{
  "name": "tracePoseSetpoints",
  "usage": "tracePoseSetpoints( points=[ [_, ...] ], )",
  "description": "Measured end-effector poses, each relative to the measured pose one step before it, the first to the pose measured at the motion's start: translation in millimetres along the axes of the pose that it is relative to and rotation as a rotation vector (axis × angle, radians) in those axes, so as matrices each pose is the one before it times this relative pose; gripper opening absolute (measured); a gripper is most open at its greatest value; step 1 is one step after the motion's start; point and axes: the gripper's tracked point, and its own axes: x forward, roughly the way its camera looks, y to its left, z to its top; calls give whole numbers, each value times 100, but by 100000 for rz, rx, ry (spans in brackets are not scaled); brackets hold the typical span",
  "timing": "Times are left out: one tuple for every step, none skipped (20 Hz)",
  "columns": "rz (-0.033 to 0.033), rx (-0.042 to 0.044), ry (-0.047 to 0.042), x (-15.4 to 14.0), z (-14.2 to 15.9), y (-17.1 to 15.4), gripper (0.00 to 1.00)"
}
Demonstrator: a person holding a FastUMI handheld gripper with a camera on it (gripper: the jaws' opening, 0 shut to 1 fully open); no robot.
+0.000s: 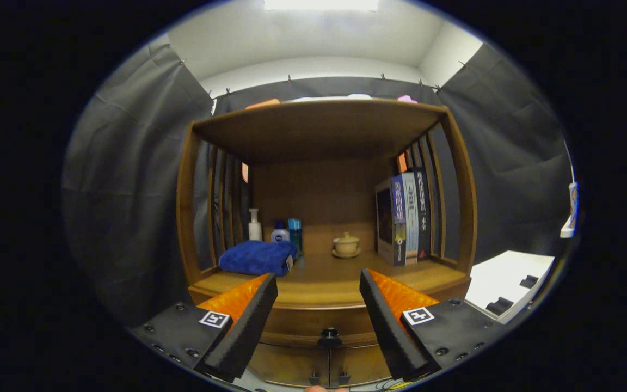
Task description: Pull open the drawer, take out the items inside it, and place them on the countertop above the cabinet.
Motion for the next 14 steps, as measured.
tracePoseSetpoints(
  points=[
    [-1946,1418,2719,876,-2154,-1043,100],
    [-1256,1454,2459,969,-1831,-693,100],
    [-719,1513,2209,907,-1381,-468,100],
    [285,892,2519,1019,-1503,-259,100],
    [512,64,2007,433,-1246,-19,98],
    [665,-779,989,455,-953,2,98],
    [248,-1647,60,447,-440,-47,98],
    [-317,-2397,268,417,-496,-173,98],
    [-509,-1806,1249,231,-642,-216,98],
    [170,-491,1930,315,-828,13,94],
    [451,330,2058,436,-835,205,89],
    [-197,292,1782,396,-705,-55,85],
    [-43,-125,1063,437,-654,-228,81],
    [-132,-182,662,417,-359,-37,77]
  ],
)
